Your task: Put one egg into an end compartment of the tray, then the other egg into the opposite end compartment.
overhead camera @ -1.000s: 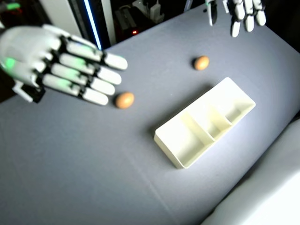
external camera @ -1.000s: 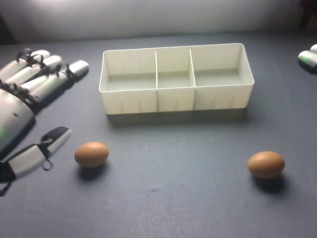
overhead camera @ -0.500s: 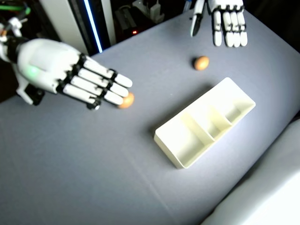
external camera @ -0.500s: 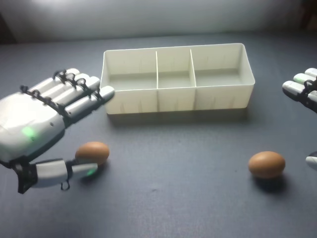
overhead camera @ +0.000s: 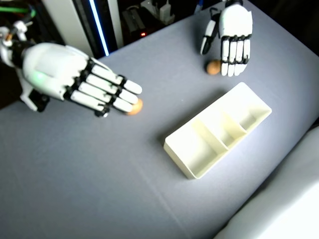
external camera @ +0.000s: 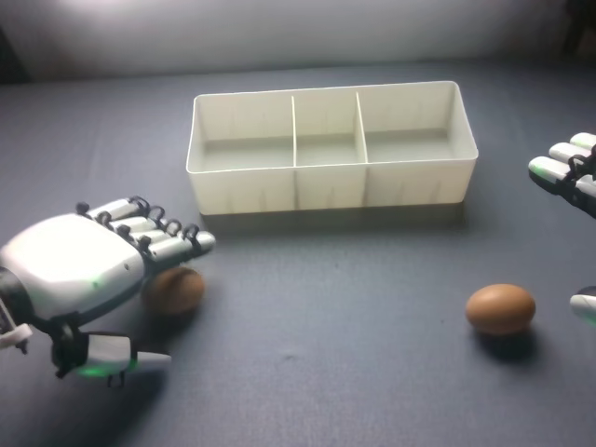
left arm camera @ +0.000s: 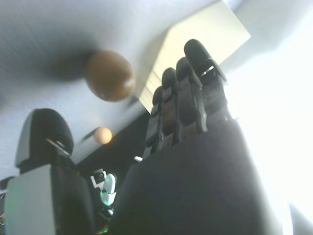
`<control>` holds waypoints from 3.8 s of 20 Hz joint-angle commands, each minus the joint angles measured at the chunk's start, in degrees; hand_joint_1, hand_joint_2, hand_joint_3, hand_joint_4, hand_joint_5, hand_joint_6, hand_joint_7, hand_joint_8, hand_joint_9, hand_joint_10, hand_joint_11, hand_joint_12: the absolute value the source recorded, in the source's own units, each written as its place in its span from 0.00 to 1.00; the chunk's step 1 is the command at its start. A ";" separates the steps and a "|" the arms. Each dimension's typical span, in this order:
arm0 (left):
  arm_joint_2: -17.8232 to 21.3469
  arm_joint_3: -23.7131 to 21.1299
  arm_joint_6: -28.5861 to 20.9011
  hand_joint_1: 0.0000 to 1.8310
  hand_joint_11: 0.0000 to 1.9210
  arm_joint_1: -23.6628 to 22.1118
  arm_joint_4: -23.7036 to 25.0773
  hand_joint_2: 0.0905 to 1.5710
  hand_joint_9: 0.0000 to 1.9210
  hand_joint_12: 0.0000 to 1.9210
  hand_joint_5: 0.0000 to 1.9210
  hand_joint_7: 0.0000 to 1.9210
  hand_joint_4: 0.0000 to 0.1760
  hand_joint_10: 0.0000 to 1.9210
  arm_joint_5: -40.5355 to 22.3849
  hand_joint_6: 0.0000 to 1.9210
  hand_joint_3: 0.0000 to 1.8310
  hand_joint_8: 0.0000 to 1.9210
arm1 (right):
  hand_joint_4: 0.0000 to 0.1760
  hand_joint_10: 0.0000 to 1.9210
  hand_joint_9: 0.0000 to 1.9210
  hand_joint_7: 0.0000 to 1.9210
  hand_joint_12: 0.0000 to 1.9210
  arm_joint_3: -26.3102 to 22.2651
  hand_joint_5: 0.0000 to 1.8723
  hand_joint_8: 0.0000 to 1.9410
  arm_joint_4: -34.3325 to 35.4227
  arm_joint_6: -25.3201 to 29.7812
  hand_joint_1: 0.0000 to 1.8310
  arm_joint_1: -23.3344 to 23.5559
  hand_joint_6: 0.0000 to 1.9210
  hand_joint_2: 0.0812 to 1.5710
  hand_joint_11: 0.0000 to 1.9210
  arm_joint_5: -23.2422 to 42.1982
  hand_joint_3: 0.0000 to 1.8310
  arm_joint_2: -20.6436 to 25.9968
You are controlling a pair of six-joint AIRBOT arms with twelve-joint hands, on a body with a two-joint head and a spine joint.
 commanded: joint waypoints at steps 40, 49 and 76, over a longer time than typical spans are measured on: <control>-14.10 17.41 6.47 0.37 0.00 -25.05 -8.29 0.70 0.00 1.00 0.00 0.00 0.64 0.62 4.67 0.10 0.00 0.47 | 0.00 0.00 0.00 0.00 1.00 0.85 0.00 0.00 1.30 4.60 0.19 -2.15 0.00 0.83 0.00 11.43 0.00 -1.77; -3.20 4.53 -2.18 0.36 0.00 -13.32 -2.43 0.84 0.00 0.57 0.04 0.09 0.48 0.16 -21.33 0.22 0.00 0.06 | 0.00 0.13 0.01 0.03 1.00 3.47 0.00 0.02 -3.19 9.23 0.30 0.09 0.00 0.77 0.00 2.84 0.00 -3.80; 3.72 -4.71 -7.45 0.42 0.00 5.43 -5.11 0.86 0.10 0.76 0.18 0.29 0.00 0.39 -39.91 0.37 0.00 0.03 | 0.00 1.00 0.46 0.34 1.00 15.41 0.30 0.95 -4.71 12.33 0.63 19.28 0.70 0.85 0.51 -4.15 0.00 -11.55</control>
